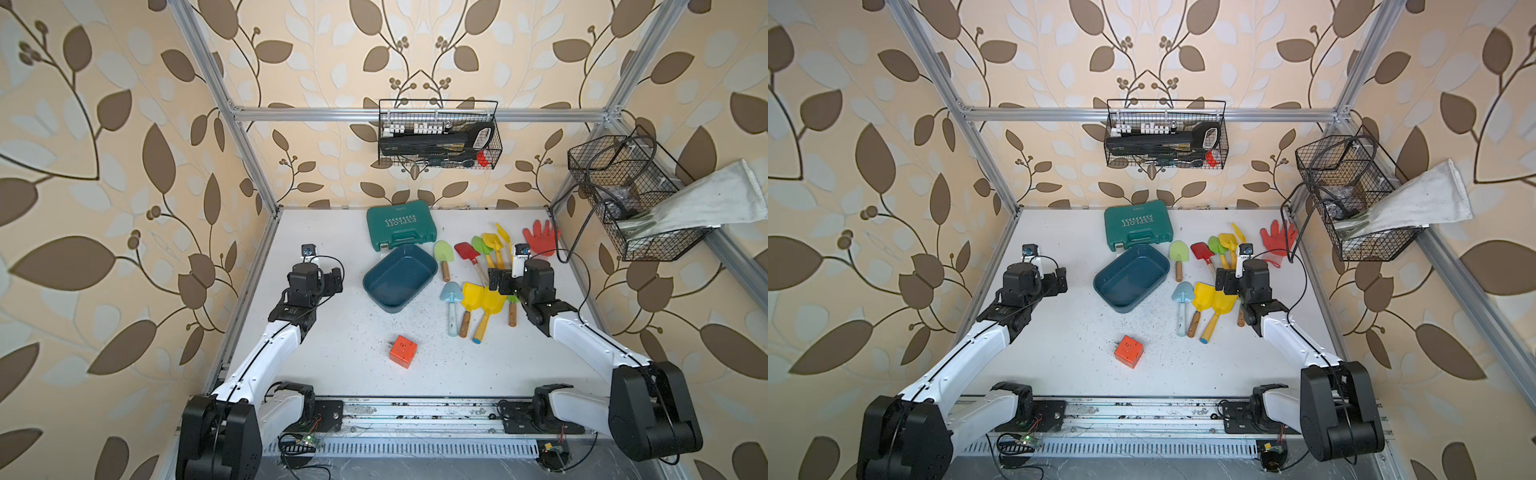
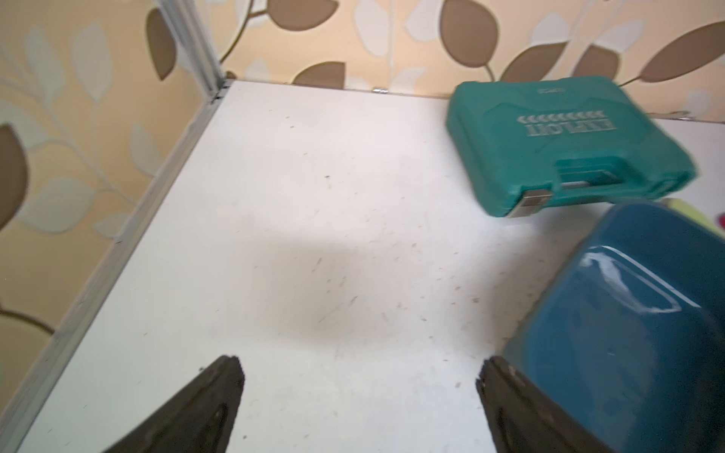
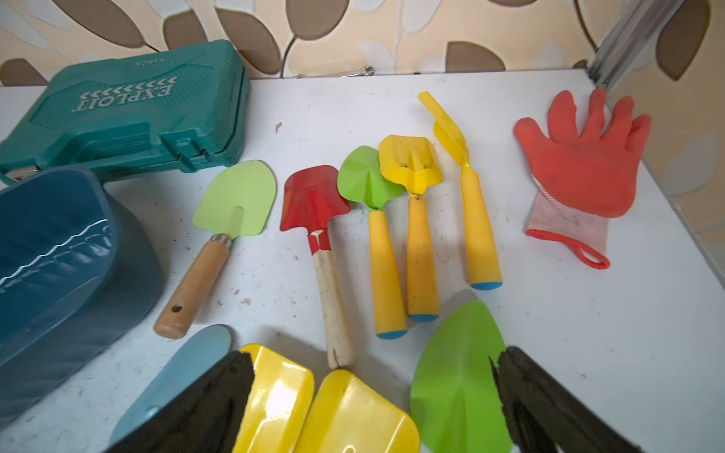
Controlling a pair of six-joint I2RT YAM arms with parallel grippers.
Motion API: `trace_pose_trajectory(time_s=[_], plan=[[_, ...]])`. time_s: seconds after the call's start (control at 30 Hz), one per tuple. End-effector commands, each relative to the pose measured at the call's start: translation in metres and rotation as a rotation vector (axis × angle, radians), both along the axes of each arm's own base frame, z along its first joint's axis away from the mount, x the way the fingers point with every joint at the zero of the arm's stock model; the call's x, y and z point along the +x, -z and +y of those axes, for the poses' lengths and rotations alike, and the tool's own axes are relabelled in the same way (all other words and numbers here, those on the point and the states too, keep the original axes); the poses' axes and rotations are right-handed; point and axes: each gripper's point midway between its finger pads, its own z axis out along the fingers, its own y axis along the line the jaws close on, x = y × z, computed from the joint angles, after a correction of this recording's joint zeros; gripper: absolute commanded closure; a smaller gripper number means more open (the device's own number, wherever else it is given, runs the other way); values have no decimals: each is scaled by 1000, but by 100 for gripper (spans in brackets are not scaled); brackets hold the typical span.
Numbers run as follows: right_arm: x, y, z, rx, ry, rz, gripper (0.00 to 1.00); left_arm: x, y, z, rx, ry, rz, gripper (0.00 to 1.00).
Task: Take the shovel out of the storage box
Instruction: Reset both arms
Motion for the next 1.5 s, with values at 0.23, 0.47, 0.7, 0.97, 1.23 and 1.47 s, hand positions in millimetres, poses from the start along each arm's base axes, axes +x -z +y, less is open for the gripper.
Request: trace_pose_trajectory(time_s=[0.23, 0.47, 0.7, 0.97, 1.23, 1.47], plan=[[3, 5, -14, -78, 23, -160, 1, -4, 28, 50, 10, -135, -170, 1], [-4, 6, -27, -105, 89, -270, 0, 14, 33, 45, -2, -51, -205, 1], [-6, 21, -31, -107, 114, -321, 0, 37, 68, 50, -38, -13, -140, 1], [9, 31, -19, -120, 36, -244, 0, 44, 74, 49, -42, -3, -69, 1], [12, 33, -15, -119, 17, -220, 1, 44, 74, 48, -45, -1, -64, 1], [16, 34, -22, -113, 45, -202, 1, 44, 75, 48, -45, 0, -64, 1]])
